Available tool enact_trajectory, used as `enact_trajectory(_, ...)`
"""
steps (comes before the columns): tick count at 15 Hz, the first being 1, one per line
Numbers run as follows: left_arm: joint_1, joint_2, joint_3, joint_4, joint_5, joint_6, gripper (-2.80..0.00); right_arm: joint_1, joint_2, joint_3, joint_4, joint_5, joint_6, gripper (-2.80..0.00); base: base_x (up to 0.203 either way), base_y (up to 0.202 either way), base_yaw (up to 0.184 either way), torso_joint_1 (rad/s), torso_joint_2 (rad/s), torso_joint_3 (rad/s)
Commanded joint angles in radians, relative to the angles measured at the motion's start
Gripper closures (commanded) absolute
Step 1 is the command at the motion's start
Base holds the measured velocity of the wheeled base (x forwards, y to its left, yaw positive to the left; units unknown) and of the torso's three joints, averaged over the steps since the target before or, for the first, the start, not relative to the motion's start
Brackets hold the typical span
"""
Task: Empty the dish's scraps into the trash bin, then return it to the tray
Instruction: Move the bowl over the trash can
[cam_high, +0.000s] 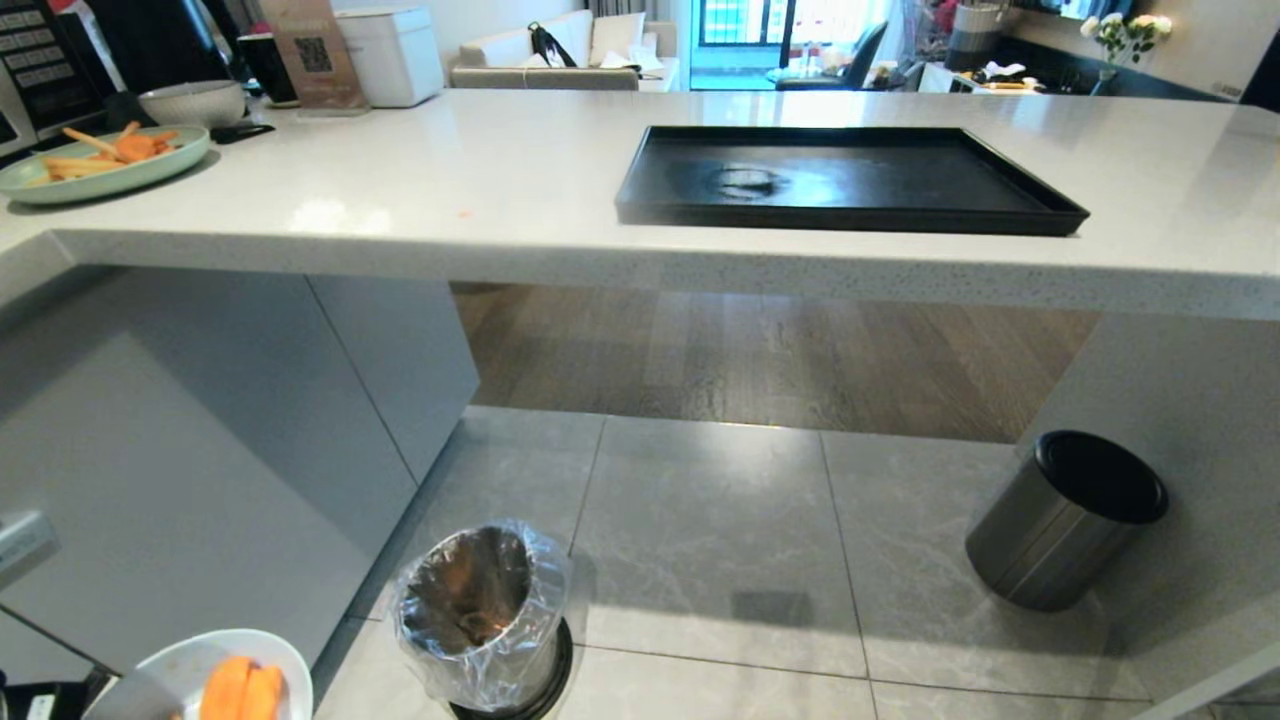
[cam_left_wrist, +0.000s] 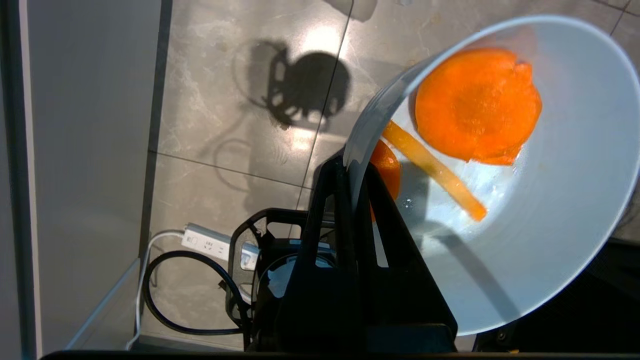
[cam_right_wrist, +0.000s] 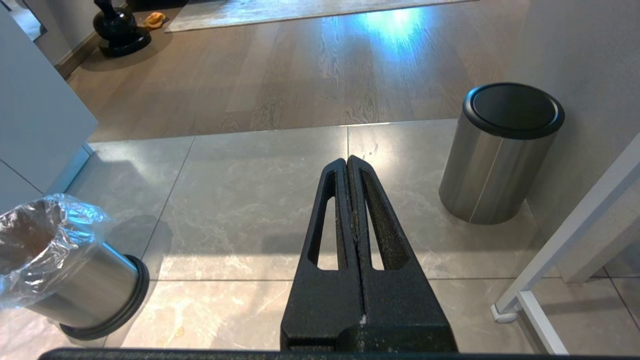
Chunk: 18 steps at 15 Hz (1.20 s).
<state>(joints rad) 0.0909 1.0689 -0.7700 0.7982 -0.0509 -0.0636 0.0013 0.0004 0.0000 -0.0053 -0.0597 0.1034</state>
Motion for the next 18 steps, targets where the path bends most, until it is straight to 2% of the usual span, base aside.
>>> enact_trajectory(1,0.001,0.003,0.002,0.004,-0.001,-0.001,0.0,0.0,0.001,0.0,-0.001,0.0,0.001,0.0,0.0,0.0,0.0,0.0,0.0,0.0)
enact_trajectory(18,-0.003,0.022,0.009,0.001,-0.003,-0.002,0.0,0.0,0.0,0.0,-0.002,-0.003,0.001,0.0,0.0,0.0,0.0,0.004,0.02,0.026)
